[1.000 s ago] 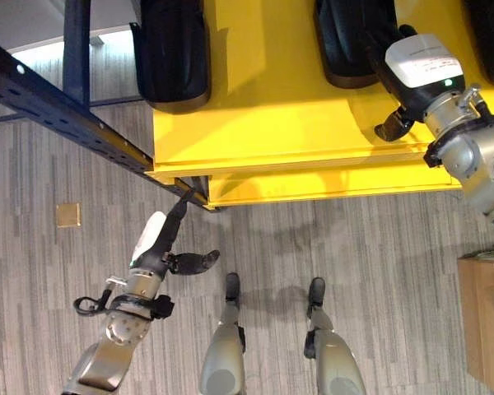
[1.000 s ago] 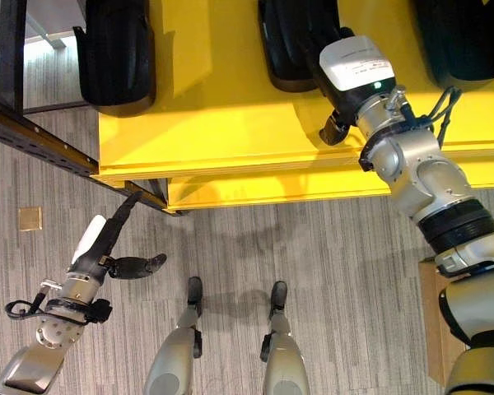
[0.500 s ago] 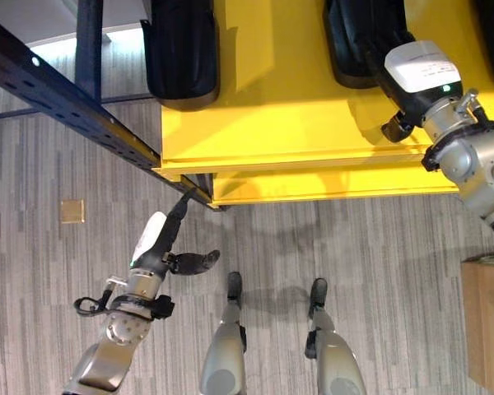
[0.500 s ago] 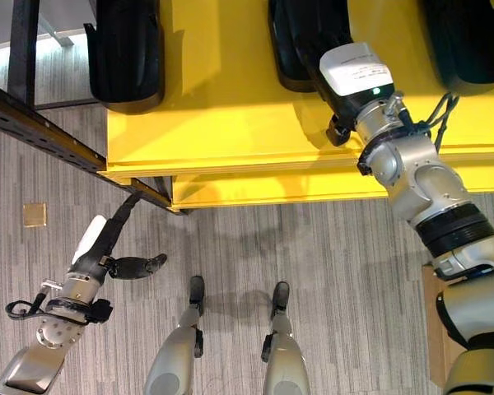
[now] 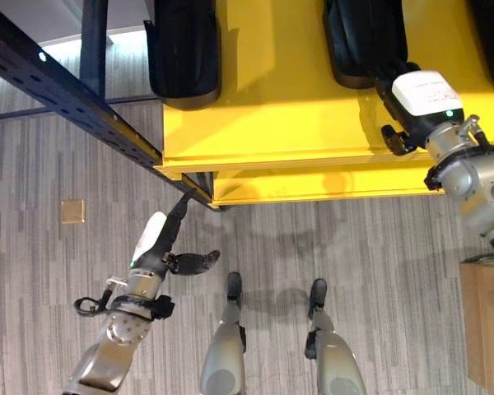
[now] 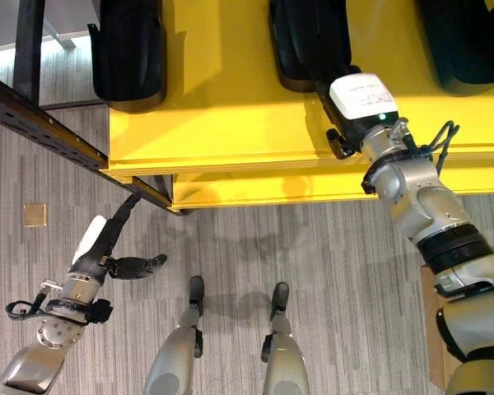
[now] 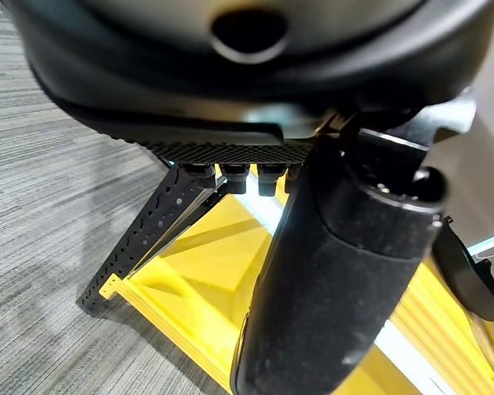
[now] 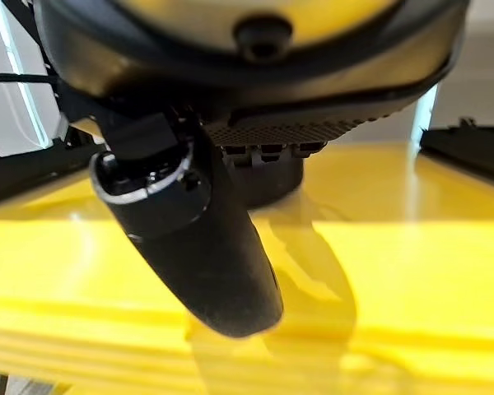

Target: Move parts from the plastic box to the shelf.

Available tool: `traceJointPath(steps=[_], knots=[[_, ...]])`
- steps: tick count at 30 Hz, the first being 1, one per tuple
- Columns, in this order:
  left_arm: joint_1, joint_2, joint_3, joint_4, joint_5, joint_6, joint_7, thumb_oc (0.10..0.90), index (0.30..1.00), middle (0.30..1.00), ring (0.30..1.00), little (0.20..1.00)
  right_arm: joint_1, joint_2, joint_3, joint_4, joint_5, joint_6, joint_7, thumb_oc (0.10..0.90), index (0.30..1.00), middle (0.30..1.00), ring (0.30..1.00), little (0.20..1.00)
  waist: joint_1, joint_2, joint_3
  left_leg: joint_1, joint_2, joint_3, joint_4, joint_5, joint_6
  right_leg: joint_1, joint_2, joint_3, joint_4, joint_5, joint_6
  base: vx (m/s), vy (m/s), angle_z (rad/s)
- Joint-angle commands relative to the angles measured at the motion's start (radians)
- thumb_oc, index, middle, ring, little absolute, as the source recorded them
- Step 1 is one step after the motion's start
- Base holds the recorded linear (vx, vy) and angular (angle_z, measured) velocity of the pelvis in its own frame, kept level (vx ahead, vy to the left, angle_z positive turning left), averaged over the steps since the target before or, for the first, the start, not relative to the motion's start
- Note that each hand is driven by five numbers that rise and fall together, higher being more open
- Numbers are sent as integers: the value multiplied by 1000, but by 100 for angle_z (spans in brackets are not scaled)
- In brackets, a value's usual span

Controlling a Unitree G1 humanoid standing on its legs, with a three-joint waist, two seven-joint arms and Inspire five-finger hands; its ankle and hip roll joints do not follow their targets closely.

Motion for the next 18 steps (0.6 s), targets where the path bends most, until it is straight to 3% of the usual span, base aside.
traceJointPath(steps=[1, 18], knots=[[8, 6, 75, -106, 23, -74, 49, 900, 1000, 1000, 1000, 1000, -79, -1, 18, -12, 13, 7, -17, 900, 1000, 1000, 1000, 1000, 6, -57, -3, 59, 38, 38, -7, -49, -15, 4, -81, -3, 123, -83, 43, 0, 0, 0], [13, 9, 78, -106, 22, -75, 45, 900, 1000, 1000, 1000, 1000, -58, 0, 0, -29, 11, 7, -16, 900, 1000, 1000, 1000, 1000, 4, -62, -8, 62, 38, 40, -7, -51, -14, 5, -80, -3, 120, -79, 43, 0, 0, 0]])
